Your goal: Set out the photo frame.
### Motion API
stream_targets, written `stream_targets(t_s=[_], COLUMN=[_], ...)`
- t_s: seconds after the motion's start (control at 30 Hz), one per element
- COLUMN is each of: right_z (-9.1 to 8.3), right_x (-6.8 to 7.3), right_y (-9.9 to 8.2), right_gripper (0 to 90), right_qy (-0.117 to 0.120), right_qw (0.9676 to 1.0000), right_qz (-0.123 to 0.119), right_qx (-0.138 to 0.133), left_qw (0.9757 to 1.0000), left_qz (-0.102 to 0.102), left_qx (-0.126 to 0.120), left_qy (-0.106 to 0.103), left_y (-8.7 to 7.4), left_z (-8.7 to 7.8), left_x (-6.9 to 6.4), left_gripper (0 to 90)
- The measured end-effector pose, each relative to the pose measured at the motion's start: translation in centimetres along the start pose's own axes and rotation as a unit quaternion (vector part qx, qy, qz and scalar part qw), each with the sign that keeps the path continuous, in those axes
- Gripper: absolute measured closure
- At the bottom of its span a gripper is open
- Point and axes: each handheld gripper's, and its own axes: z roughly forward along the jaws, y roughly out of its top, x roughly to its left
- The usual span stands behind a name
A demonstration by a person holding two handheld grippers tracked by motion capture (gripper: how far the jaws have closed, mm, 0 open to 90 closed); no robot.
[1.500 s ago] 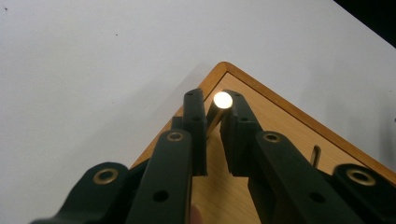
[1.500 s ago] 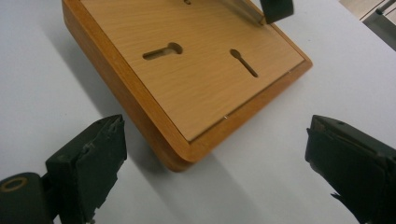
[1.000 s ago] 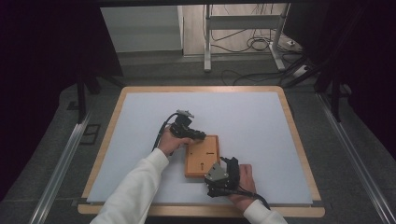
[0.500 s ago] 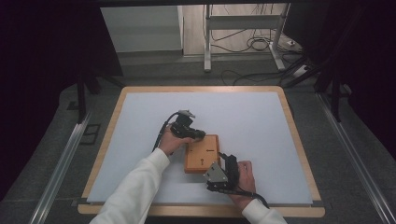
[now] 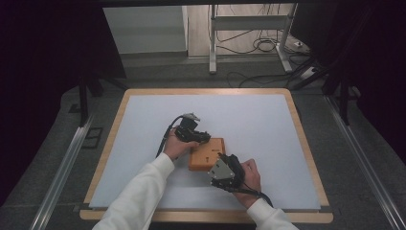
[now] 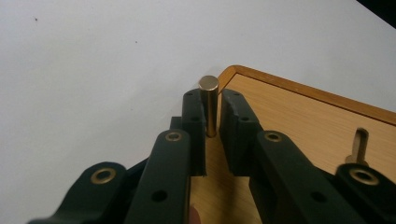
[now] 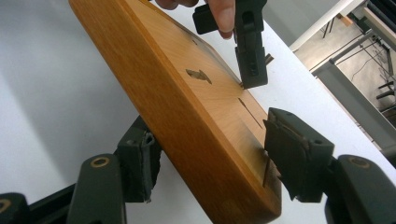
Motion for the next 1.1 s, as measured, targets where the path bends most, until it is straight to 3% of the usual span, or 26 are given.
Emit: stream_targets(t_s=[0.17,0.23,0.27,0.37,0.47,0.53,0.7,0.83,0.97,1.1], right_z=[-0.1,-0.1,-0.1,-0.1,-0.2,-0.2,-0.2,-0.3,-0.3,-0.3], right_x=[-0.3,-0.3,-0.3,-0.4,-0.6,-0.8,-0.9,-1.0,-1.1,-1.2], right_y=[0.0,0.1,0.1,0.1,0.1,0.1,0.1,0.1,-0.1,-0.1], right_gripper=[39.2,39.4,39.5,39.5,40.0,40.3,40.6,40.8,40.8,40.9], right_qy=[0.01,0.013,0.014,0.016,0.016,0.016,0.015,0.015,0.012,0.011], right_qw=[0.9999,0.9999,0.9999,0.9999,0.9999,0.9999,0.9999,0.9999,0.9999,0.9999], right_qz=[-0.001,-0.003,-0.004,-0.003,0.0,-0.001,0.0,-0.001,0.001,0.001], right_qx=[0.0,0.002,0.003,0.002,0.001,0.002,0.003,0.005,0.005,0.006], left_qw=[0.9999,0.9994,0.9988,0.9982,0.9966,0.9959,0.9953,0.9934,0.9931,0.994], left_qz=[-0.002,-0.003,-0.008,-0.01,-0.003,0.0,0.001,0.019,0.022,0.026], left_qx=[-0.015,-0.03,-0.043,-0.051,-0.061,-0.061,-0.068,-0.064,-0.065,-0.051], left_qy=[0.007,0.014,0.021,0.029,0.055,0.066,0.07,0.093,0.095,0.093], left_y=[-0.1,-0.1,-0.1,-0.4,-1.2,-1.9,-3.5,-5.3,-6.9,-8.2], left_z=[-0.2,-0.7,-1.4,-2.3,-4.2,-5.2,-7.0,-8.7,-9.5,-9.8], left_x=[-0.2,-0.1,0.0,0.1,-0.1,-0.1,-0.3,-0.7,-1.2,-1.4], left_gripper=[70.6,61.8,59.5,54.9,51.6,50.0,47.1,44.4,42.1,40.1])
